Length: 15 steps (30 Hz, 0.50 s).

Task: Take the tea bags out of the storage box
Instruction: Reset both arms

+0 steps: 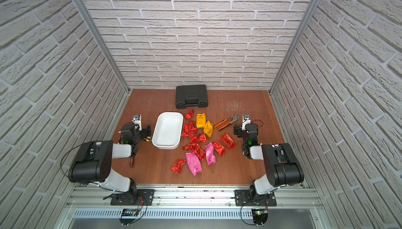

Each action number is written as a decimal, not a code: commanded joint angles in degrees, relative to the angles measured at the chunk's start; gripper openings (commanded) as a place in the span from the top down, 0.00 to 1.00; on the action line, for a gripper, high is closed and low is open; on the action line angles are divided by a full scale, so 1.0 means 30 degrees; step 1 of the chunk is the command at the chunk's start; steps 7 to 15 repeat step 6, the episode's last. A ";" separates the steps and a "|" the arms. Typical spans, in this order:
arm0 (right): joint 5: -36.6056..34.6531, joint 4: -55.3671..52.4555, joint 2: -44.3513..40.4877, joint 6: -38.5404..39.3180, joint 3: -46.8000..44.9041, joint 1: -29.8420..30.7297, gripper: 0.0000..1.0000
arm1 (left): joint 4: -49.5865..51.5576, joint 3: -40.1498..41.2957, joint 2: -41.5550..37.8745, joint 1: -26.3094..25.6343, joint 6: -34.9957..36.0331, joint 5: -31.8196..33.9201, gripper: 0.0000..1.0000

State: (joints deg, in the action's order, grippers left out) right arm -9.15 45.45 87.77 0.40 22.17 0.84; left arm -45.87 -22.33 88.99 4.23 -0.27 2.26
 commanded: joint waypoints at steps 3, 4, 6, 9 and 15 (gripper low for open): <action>0.0039 0.0783 -0.0248 -0.0208 0.0222 -0.0105 0.01 | -0.0630 -0.0442 0.0022 0.0170 -0.0377 -0.0198 0.02; 0.0041 0.0801 -0.0295 -0.0197 0.0197 -0.0105 0.01 | -0.0762 -0.0373 0.0006 0.0136 -0.0378 -0.0192 0.02; 0.0036 0.0845 -0.0310 -0.0208 0.0192 -0.0094 0.01 | -0.0893 -0.0278 -0.0035 0.0161 -0.0346 -0.0155 0.02; 0.0036 0.0845 -0.0310 -0.0208 0.0192 -0.0094 0.01 | -0.0893 -0.0278 -0.0035 0.0161 -0.0346 -0.0155 0.02; 0.0036 0.0845 -0.0310 -0.0208 0.0192 -0.0094 0.01 | -0.0893 -0.0278 -0.0035 0.0161 -0.0346 -0.0155 0.02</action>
